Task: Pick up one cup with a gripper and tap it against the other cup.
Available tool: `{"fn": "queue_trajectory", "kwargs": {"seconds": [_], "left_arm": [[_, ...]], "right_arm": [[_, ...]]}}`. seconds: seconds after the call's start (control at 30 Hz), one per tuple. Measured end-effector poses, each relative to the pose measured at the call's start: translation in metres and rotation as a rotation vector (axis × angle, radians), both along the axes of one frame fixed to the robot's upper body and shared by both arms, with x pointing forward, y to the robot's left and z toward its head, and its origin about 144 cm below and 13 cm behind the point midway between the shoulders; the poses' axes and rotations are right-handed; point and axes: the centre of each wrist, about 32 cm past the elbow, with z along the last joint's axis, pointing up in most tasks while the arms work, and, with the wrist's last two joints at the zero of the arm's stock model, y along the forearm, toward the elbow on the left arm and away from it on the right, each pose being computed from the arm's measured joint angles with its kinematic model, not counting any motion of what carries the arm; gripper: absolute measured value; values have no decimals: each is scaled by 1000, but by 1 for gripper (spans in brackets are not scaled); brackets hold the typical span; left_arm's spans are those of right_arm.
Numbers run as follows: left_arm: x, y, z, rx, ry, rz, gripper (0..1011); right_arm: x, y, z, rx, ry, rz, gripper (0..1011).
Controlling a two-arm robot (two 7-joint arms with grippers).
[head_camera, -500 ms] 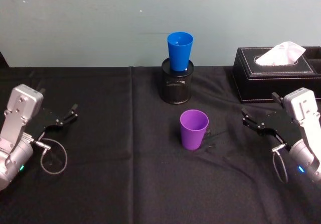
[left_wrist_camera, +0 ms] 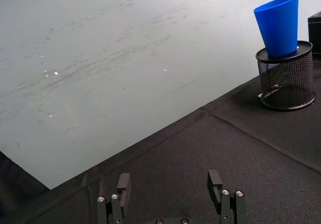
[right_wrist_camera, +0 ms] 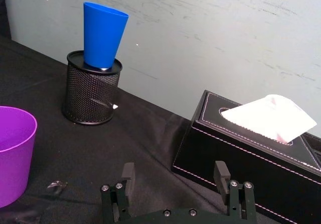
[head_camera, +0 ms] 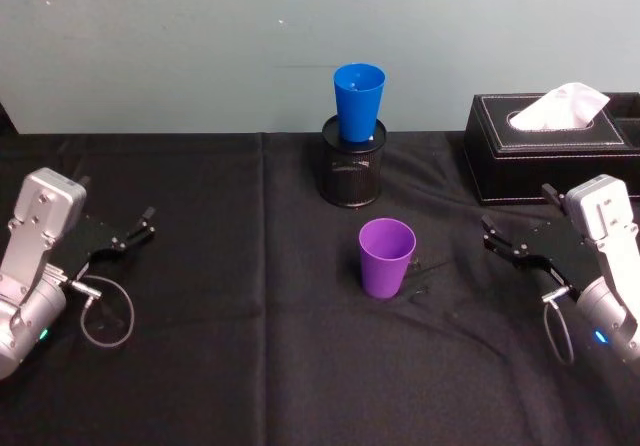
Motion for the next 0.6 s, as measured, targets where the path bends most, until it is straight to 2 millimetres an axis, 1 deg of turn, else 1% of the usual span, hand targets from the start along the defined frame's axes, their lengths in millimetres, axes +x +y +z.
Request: {"fn": "queue_trajectory", "kwargs": {"seconds": [0.6], "left_arm": [[0,0,0,0,0,0,1000]], "right_arm": [[0,0,0,0,0,0,1000]]}}
